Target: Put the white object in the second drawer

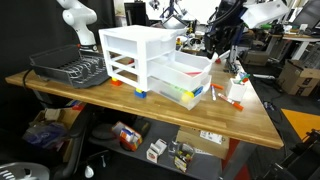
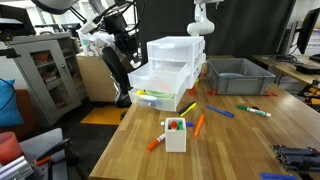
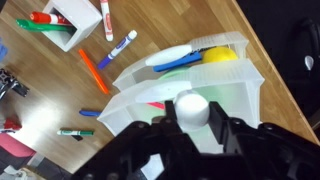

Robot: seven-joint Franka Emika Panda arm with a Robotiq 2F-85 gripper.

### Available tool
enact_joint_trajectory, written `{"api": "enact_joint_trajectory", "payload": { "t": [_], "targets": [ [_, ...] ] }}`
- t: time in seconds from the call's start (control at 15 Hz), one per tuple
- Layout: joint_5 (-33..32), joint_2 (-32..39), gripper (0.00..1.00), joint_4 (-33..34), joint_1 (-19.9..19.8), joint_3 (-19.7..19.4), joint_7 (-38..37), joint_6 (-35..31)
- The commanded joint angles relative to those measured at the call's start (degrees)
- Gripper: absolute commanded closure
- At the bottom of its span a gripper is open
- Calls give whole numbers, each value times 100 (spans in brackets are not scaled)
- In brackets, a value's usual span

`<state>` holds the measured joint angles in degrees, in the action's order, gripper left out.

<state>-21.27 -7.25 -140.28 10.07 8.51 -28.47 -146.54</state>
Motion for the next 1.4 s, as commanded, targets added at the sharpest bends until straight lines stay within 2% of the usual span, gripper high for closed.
{"api": "enact_joint_trajectory", "payload": {
  "t": [0.0,0.27,0.47,0.53,0.6,0.73,1.0,1.2,1.33],
  "targets": [
    [-550,535,88,398,-236,229,-310,-267],
    [-1039,1355,88,1038,-52,82,-383,-186],
    [-1147,1915,88,1519,102,-157,-248,-194],
    [-1122,2042,80,1629,145,-230,-205,-202],
    [-1038,2155,38,1724,183,-293,-149,-203],
    [-934,2259,32,1824,263,-391,-103,-208],
    [-945,2097,4,1733,401,-528,-193,-252],
    [-780,1663,0,1390,386,-486,-152,-271],
    [-312,1268,0,1025,289,-335,71,-270]
  ]
}}
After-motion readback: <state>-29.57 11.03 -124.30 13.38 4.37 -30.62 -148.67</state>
